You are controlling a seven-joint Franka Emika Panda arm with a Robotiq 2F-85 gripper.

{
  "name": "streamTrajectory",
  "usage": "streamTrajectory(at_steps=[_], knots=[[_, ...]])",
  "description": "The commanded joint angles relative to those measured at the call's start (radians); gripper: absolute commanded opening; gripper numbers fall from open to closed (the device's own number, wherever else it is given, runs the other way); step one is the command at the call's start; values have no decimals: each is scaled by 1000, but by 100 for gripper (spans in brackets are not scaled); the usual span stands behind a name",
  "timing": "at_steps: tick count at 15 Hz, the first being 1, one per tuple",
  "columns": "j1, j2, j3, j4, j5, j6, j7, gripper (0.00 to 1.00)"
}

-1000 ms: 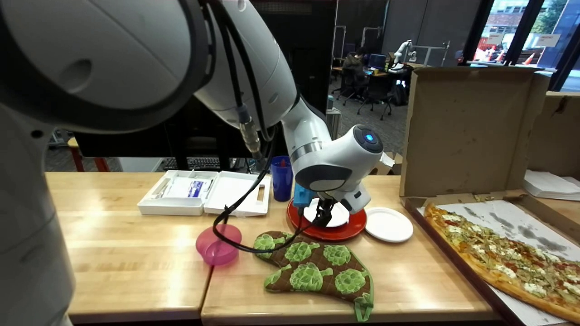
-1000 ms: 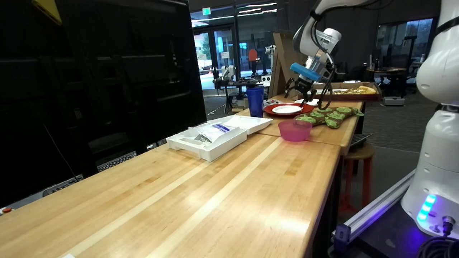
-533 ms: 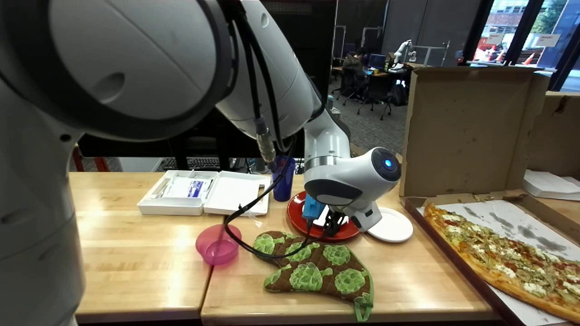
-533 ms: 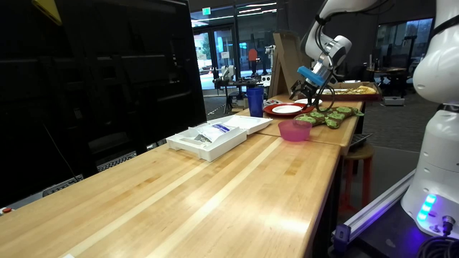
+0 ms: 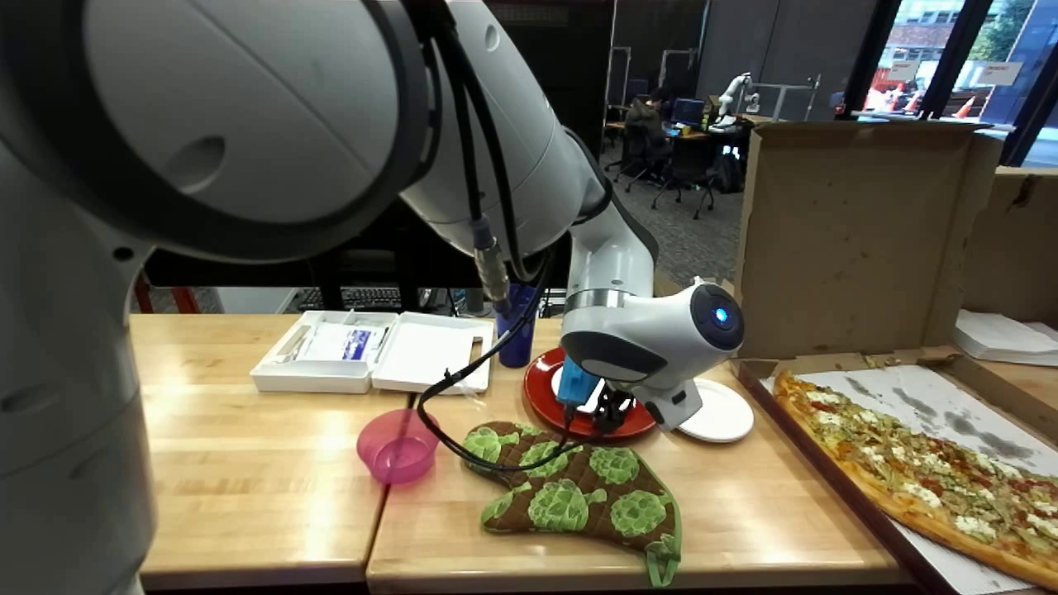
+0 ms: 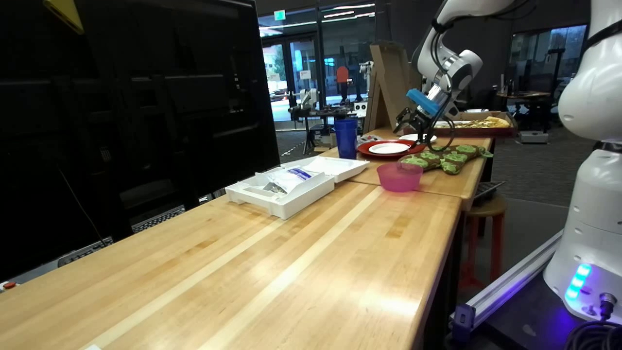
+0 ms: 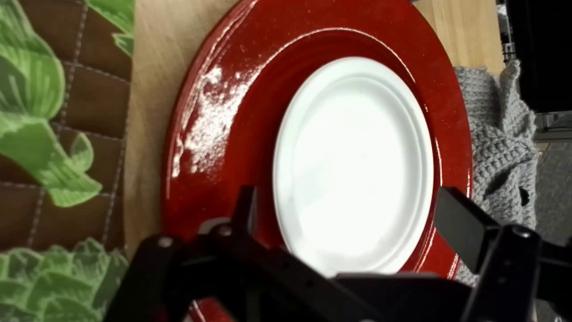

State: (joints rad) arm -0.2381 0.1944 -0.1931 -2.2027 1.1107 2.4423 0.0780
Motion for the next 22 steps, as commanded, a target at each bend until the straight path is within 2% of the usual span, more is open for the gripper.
streamTrajectory(at_steps=[1, 7, 20, 21, 22], knots=[[-9, 7, -6, 18, 35, -38, -35, 100], [-14, 24, -12, 41, 43, -66, -49, 100], [-34, 148, -8, 157, 99, -115, -77, 100], [-38, 150, -9, 161, 100, -123, -81, 75], [-43, 153, -11, 165, 99, -130, -83, 74]])
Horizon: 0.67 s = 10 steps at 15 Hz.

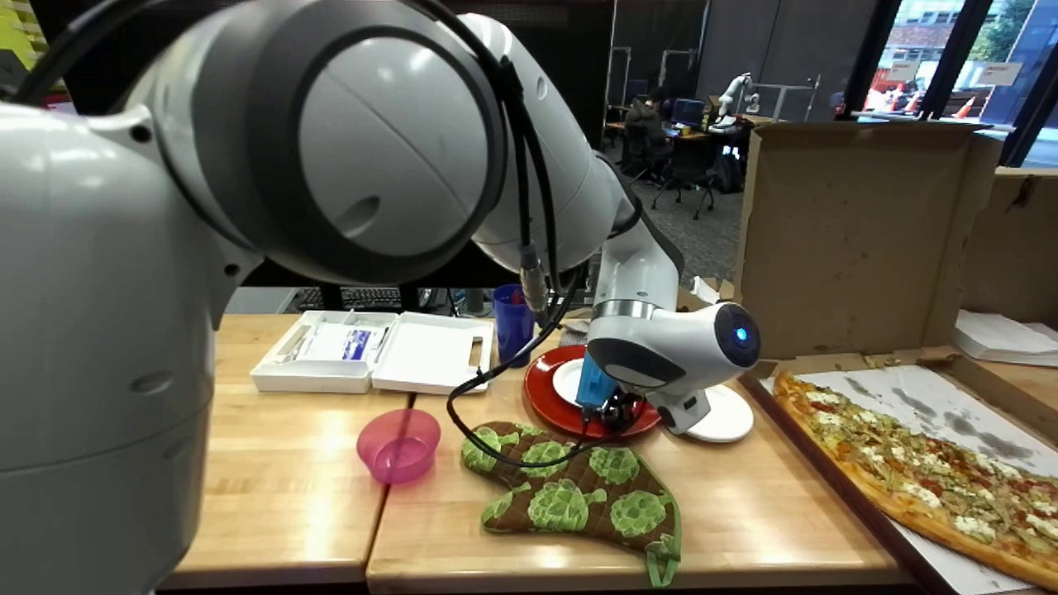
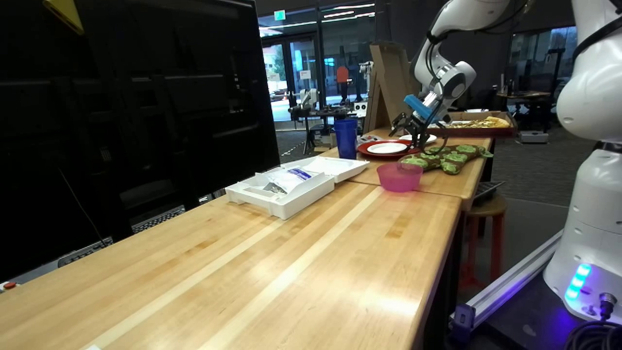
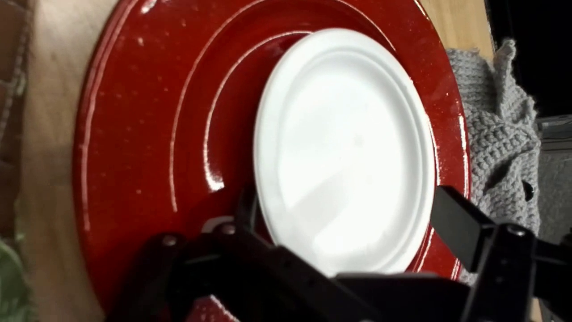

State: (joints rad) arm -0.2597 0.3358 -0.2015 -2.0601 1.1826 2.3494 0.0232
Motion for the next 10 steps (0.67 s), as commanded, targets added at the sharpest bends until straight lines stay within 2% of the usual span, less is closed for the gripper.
streamTrajectory(at_steps=[1, 8, 10], knots=[[-25, 15, -3, 27, 26, -41, -30, 68], [-45, 25, -7, 48, 17, -88, -39, 12], [-48, 26, -8, 54, 18, -97, -39, 1]])
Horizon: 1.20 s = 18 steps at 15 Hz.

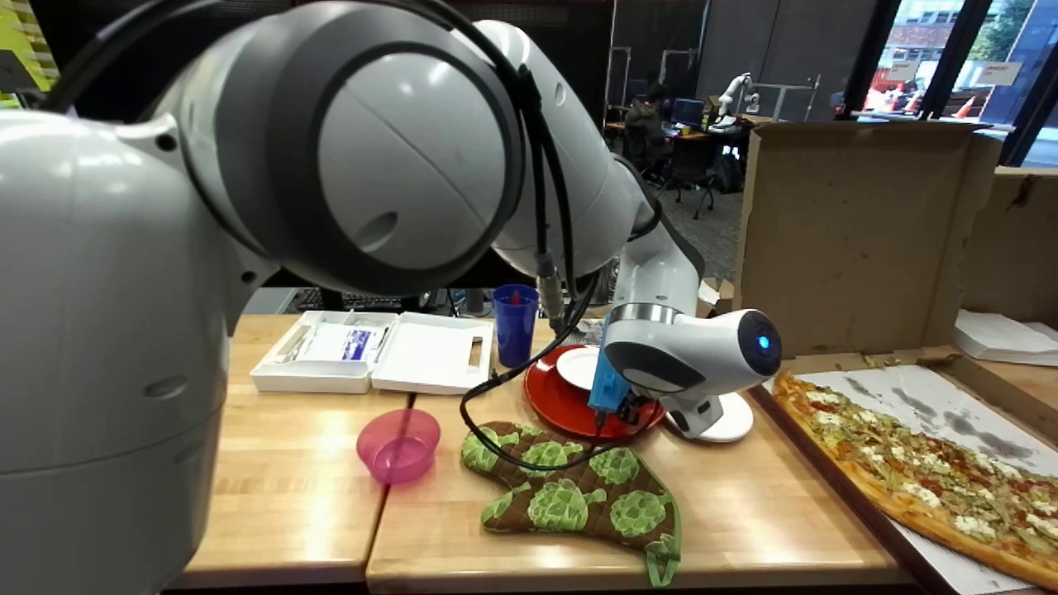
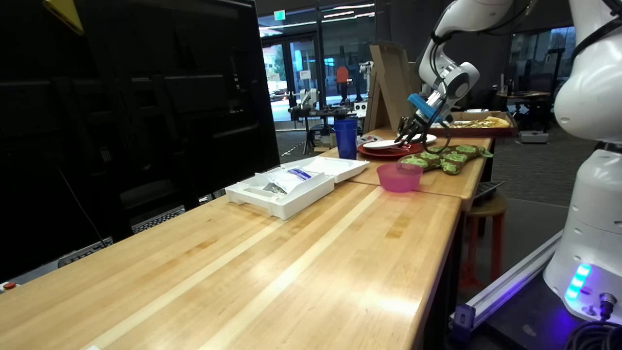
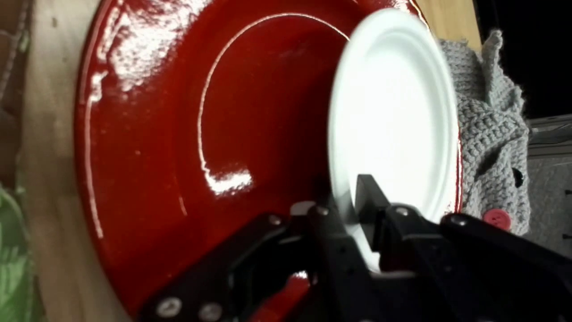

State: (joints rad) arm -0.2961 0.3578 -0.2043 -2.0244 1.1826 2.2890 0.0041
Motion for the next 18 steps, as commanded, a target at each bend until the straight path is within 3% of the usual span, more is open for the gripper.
streamTrajectory(at_steps=[1, 6, 18], knots=[[-13, 4, -6, 21, 20, -40, -21, 0], [-21, -2, -6, 32, 41, -54, -32, 0], [-54, -19, -61, 14, 270, -25, -101, 1]])
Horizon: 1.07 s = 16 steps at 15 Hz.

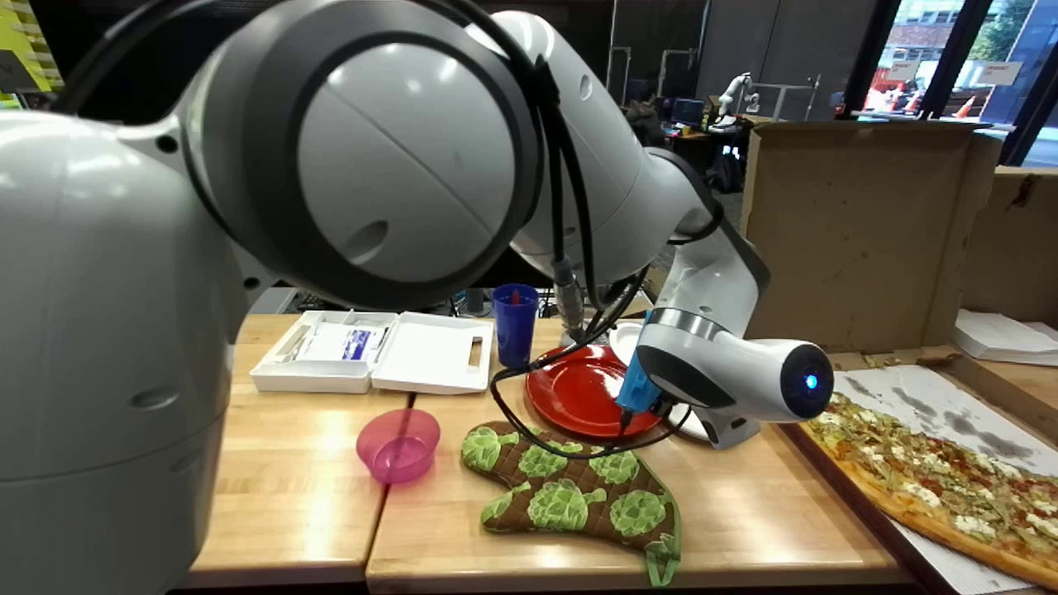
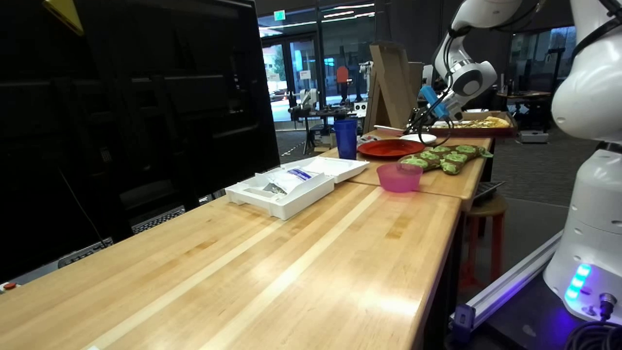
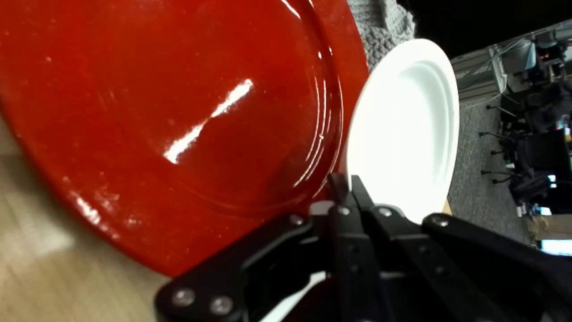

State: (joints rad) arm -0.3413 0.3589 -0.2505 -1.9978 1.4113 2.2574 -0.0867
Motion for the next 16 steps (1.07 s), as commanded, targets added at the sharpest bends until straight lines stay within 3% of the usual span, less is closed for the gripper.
streamTrajectory(at_steps=[1, 16], knots=[[-10, -17, -22, -8, 43, 9, -3, 1], [-47, 73, -66, 48, 28, 74, 87, 1]])
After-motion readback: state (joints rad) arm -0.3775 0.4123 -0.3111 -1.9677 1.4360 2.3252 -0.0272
